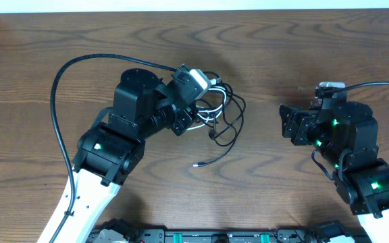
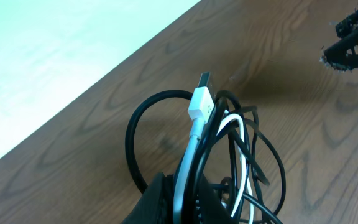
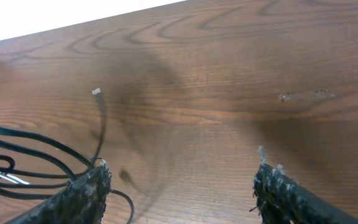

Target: Untangle cables

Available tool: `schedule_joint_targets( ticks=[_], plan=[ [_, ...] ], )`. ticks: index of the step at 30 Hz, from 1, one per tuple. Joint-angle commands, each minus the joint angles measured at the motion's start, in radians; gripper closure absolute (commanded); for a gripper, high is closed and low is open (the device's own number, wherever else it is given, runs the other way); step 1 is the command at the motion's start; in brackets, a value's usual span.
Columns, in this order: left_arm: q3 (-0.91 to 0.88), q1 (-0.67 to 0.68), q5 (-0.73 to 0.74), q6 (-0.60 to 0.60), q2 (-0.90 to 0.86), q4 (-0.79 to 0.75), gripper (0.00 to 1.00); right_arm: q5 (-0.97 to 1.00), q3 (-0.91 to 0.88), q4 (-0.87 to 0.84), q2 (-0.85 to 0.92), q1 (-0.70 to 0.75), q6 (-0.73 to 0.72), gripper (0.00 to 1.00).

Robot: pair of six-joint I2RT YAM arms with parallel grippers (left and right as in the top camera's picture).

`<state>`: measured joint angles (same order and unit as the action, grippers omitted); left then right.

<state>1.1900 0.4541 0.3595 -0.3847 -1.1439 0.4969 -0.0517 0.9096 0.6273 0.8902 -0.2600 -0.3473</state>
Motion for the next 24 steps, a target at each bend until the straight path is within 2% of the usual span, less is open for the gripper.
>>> schedule_joint_targets(
  ticks=[1, 4, 14, 20, 24],
  plan=[
    [0.018, -0.004, -0.002, 0.033, 0.015, -0.01, 0.92, -0.075, 0.01, -0.009, -0.002, 0.005, 0.068, 0.23],
    [0.018, -0.004, 0.008, 0.055, 0.015, -0.013, 0.92, -0.156, 0.01, -0.019, -0.002, 0.005, 0.132, 0.22],
    [0.018, -0.004, 0.245, 0.054, 0.015, -0.013, 0.92, -0.355, 0.01, -0.033, 0.011, 0.004, 0.268, 0.16],
    [0.018, -0.003, 0.262, 0.055, 0.014, -0.011, 0.92, -0.433, 0.01, -0.044, 0.051, 0.004, 0.285, 0.14],
    [0.018, -0.003, 0.262, 0.055, 0.014, -0.012, 0.92, -0.57, 0.01, -0.081, 0.08, 0.004, 0.349, 0.12]
  ],
)
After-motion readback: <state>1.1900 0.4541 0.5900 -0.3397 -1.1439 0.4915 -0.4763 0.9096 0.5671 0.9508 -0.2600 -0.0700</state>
